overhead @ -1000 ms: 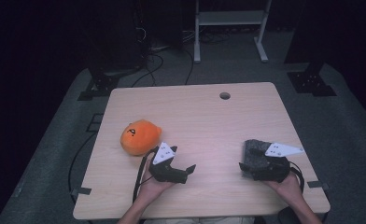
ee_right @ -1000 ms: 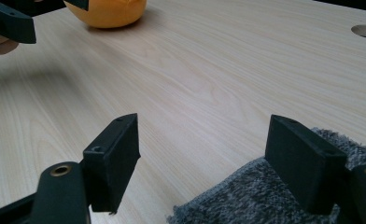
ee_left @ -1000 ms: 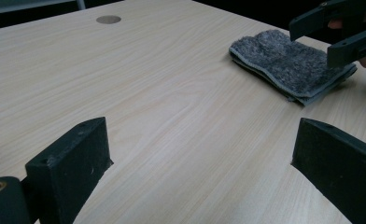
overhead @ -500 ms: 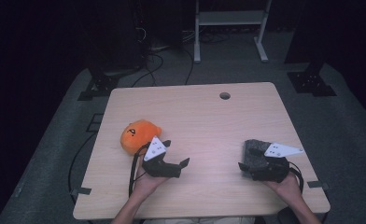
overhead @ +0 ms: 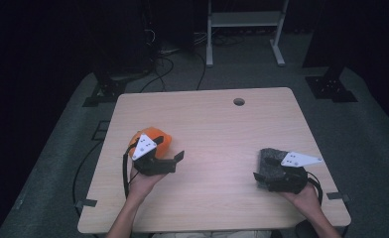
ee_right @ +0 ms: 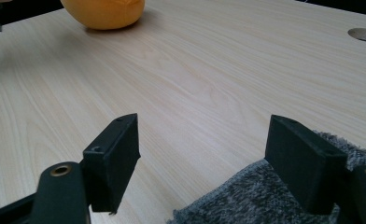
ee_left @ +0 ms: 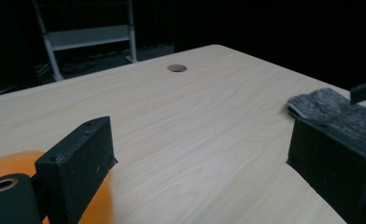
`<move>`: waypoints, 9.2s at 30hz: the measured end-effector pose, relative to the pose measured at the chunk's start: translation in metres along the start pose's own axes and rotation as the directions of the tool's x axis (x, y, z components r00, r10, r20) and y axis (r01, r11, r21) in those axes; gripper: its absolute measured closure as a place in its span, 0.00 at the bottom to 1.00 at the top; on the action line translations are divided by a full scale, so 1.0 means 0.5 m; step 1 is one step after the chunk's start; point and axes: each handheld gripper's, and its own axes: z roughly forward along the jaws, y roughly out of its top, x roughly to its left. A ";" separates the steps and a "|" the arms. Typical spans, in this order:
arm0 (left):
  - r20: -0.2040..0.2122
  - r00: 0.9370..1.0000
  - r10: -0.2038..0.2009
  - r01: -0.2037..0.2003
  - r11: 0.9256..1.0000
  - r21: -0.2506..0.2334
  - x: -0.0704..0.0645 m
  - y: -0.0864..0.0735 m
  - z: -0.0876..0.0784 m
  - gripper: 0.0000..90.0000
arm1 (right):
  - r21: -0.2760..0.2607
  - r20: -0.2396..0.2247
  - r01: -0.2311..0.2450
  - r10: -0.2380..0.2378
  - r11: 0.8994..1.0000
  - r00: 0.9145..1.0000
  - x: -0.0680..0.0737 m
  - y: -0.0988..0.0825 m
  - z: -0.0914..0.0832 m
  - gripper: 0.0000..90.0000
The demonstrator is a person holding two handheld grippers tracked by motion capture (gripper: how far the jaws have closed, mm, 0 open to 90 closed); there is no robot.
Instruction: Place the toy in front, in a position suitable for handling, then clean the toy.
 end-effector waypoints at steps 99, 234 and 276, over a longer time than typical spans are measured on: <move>0.043 0.999 -0.005 0.006 1.000 -0.009 -0.061 -0.013 0.031 0.49 | -0.039 0.027 -0.010 0.011 0.999 1.000 -0.007 0.002 -0.013 0.28; 0.377 0.913 0.158 -0.226 0.964 0.142 -0.124 -0.058 0.068 0.32 | -0.032 -0.224 0.150 -0.153 0.988 0.963 0.081 0.090 0.046 0.88; 0.309 0.948 0.074 -0.137 0.973 0.186 -0.107 -0.051 0.096 0.37 | -0.043 -0.136 0.200 -0.204 0.979 0.969 0.125 0.074 0.097 0.88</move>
